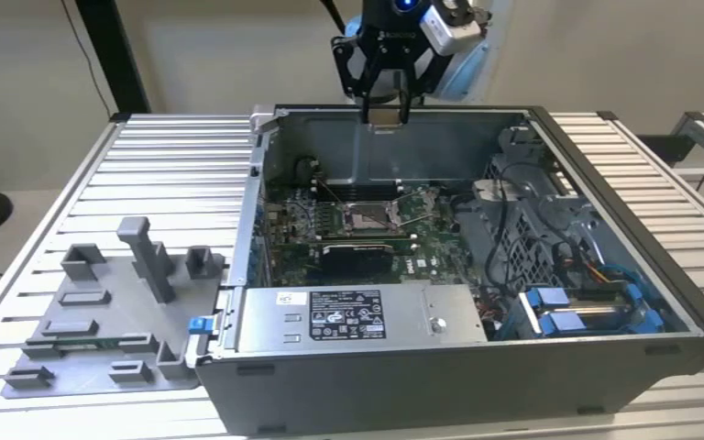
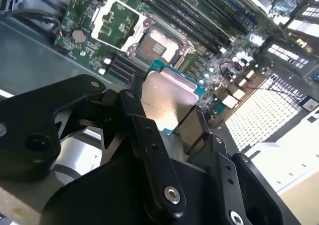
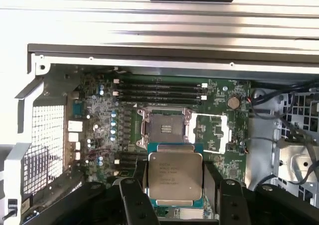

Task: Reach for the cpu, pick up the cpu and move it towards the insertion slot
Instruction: 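Pick up the cpu and move it towards the insertion slot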

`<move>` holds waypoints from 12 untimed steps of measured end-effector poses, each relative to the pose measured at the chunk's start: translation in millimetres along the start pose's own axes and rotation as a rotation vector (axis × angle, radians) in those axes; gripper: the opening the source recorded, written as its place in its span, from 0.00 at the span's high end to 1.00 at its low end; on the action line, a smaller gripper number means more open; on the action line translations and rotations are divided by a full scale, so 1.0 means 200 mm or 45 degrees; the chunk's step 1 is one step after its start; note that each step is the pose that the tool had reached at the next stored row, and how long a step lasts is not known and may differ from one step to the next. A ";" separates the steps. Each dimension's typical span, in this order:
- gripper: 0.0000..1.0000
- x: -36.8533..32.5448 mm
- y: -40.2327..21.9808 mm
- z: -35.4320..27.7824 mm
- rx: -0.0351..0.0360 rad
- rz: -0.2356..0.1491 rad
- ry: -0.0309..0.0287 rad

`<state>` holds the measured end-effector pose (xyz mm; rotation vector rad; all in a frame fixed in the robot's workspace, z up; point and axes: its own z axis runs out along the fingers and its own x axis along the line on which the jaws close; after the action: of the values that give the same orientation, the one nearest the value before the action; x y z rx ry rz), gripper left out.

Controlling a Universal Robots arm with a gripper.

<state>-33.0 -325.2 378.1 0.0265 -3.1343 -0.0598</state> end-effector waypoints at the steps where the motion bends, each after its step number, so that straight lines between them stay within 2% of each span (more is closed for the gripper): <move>1: 1.00 0.001 0.007 0.000 0.0003 0.000 0.0029; 4: 1.00 0.006 0.014 0.002 -0.0001 0.000 0.0104; 12: 1.00 0.006 0.026 0.006 0.0000 0.000 0.0118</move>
<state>-34.3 -319.9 377.1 0.0262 -3.1251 -0.0594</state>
